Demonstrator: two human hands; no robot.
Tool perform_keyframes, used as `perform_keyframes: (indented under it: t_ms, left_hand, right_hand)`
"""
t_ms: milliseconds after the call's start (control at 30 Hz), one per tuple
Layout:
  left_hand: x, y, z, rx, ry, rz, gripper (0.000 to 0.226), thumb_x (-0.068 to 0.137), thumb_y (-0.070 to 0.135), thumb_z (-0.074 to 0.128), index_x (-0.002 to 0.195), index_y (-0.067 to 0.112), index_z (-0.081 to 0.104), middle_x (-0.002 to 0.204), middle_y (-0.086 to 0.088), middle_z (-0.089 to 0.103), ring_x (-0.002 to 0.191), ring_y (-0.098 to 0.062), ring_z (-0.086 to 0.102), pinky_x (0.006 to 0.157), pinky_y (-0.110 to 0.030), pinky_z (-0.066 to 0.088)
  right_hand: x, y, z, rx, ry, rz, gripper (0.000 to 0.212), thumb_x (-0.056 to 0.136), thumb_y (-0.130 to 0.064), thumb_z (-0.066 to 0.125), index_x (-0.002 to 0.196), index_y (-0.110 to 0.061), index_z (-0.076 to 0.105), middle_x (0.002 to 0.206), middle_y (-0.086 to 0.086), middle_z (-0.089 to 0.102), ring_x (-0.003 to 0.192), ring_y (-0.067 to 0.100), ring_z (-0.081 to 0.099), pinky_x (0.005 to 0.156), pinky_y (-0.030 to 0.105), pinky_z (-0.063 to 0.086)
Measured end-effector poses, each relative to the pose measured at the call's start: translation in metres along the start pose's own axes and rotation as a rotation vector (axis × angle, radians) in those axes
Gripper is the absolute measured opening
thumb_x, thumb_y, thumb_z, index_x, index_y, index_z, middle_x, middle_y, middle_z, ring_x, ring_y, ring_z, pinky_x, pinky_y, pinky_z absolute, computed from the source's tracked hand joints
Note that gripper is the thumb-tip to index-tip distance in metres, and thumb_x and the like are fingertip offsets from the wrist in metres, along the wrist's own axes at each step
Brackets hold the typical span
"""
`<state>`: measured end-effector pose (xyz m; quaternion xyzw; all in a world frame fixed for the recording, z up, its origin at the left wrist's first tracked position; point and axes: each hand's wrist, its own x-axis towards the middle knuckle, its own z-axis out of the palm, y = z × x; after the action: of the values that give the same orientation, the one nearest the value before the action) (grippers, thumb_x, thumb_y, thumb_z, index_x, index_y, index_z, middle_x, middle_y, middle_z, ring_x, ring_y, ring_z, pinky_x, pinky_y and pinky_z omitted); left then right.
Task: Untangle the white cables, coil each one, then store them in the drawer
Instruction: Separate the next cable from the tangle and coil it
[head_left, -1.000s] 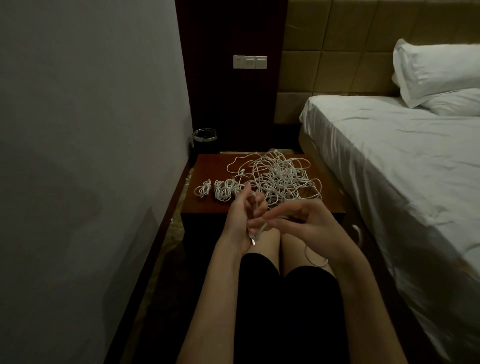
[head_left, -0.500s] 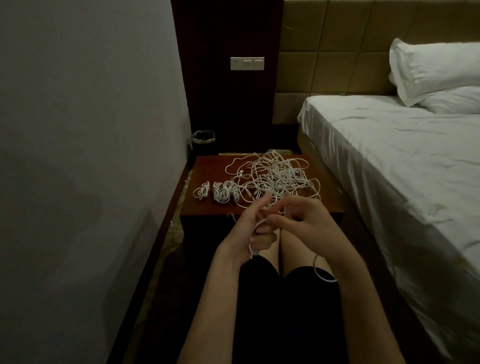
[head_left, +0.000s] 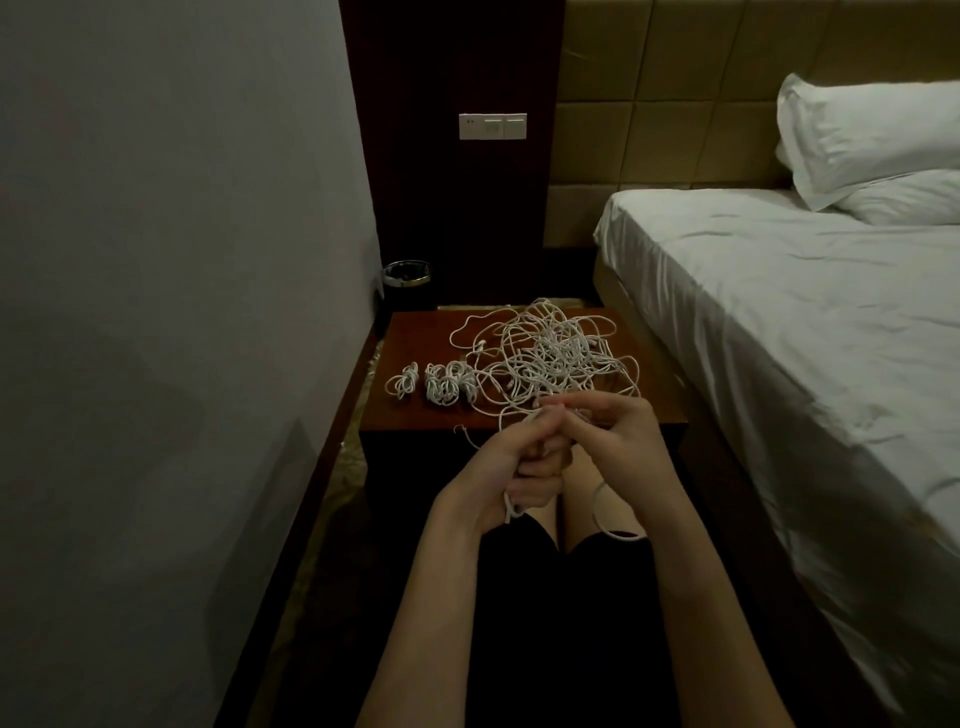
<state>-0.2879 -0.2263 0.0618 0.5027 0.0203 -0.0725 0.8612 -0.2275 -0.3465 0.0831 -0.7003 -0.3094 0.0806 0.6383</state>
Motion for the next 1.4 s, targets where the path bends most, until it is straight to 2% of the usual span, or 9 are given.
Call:
perform_keyframes:
  t_ms: [67,200,367,700,900,1033,1133,1233,1400]
  left_hand:
    - [0.0,-0.002,-0.004,0.007,-0.048,0.004,0.041,0.092,0.044,0.044,0.056,0.024,0.048,0.042,0.01,0.029,0.029,0.001,0.022,0.028,-0.011,0.018]
    - [-0.001,0.0,-0.006,-0.01,-0.072,0.062,0.038,0.094,0.041,0.044,0.065,0.021,0.058,0.041,0.011,0.032,0.029,0.001,0.024,0.029,-0.011,0.021]
    - [0.004,-0.003,-0.008,-0.022,0.053,0.12,0.053,0.096,0.039,0.039,0.13,0.001,0.051,0.048,0.004,0.039,0.03,-0.001,0.025,0.031,-0.012,0.021]
    - [0.007,0.002,-0.005,-0.034,0.27,0.238,0.059,0.095,0.048,0.035,0.133,0.008,0.053,0.051,0.007,0.034,0.037,-0.002,0.026,0.036,-0.015,0.023]
    - [0.005,0.007,-0.003,-0.105,0.439,0.272,0.051,0.103,0.044,0.028,0.114,0.01,0.064,0.113,-0.008,0.07,0.106,-0.023,0.066,0.084,-0.033,0.055]
    - [0.007,0.01,0.008,-0.345,0.398,0.299,0.043,0.104,0.042,0.028,0.093,0.01,0.053,0.078,-0.006,0.074,0.085,-0.022,0.073,0.08,-0.036,0.056]
    - [0.008,0.012,0.004,-0.479,0.437,0.371,0.044,0.104,0.044,0.029,0.075,0.015,0.046,0.045,0.008,0.045,0.055,-0.012,0.063,0.06,-0.028,0.056]
    - [0.006,0.02,-0.003,-0.56,0.433,0.376,0.044,0.103,0.044,0.031,0.071,0.017,0.044,0.042,0.009,0.032,0.03,-0.001,0.031,0.033,-0.013,0.035]
    - [0.006,0.025,0.0,-0.362,0.423,0.357,0.043,0.104,0.042,0.028,0.072,0.016,0.042,0.045,0.008,0.031,0.029,0.0,0.025,0.028,-0.012,0.024]
  right_hand:
    - [-0.001,-0.002,-0.004,0.039,-0.092,0.016,0.014,0.09,-0.005,0.063,0.098,-0.005,0.074,0.058,-0.014,0.063,0.055,0.001,0.058,0.051,0.013,0.043]
    - [0.0,-0.008,-0.017,0.073,-0.151,0.053,0.016,0.091,-0.004,0.059,0.099,-0.009,0.073,0.06,-0.012,0.062,0.05,0.0,0.05,0.048,0.01,0.037]
    - [0.0,-0.01,-0.024,-0.136,0.031,0.022,0.007,0.084,-0.014,0.07,0.086,-0.021,0.071,0.083,0.0,0.071,0.076,0.014,0.067,0.066,0.019,0.055]
    - [0.0,0.006,0.002,-0.126,-0.011,0.008,0.017,0.086,-0.016,0.07,0.091,-0.033,0.073,0.07,-0.001,0.071,0.062,0.017,0.065,0.055,0.02,0.048]
    - [0.002,0.009,0.002,-0.145,0.019,0.003,0.009,0.084,-0.009,0.072,0.083,-0.017,0.073,0.073,-0.002,0.073,0.066,0.02,0.069,0.055,0.029,0.055]
    - [0.0,0.016,0.015,-0.198,-0.001,0.005,0.007,0.083,-0.008,0.073,0.081,-0.015,0.074,0.072,-0.005,0.072,0.056,0.016,0.065,0.054,0.028,0.055]
    - [0.0,0.014,0.009,-0.21,-0.148,0.058,0.003,0.087,-0.014,0.07,0.088,-0.015,0.073,0.068,0.0,0.071,0.052,0.011,0.061,0.055,0.023,0.051]
    - [-0.002,0.01,-0.009,-0.178,-0.296,0.095,0.005,0.088,-0.02,0.068,0.09,-0.016,0.071,0.068,0.005,0.07,0.058,0.018,0.058,0.057,0.023,0.047]
    - [-0.005,-0.012,-0.027,-0.23,-0.451,0.099,0.017,0.09,-0.008,0.063,0.097,-0.021,0.071,0.087,-0.005,0.071,0.082,0.005,0.067,0.072,0.013,0.049]
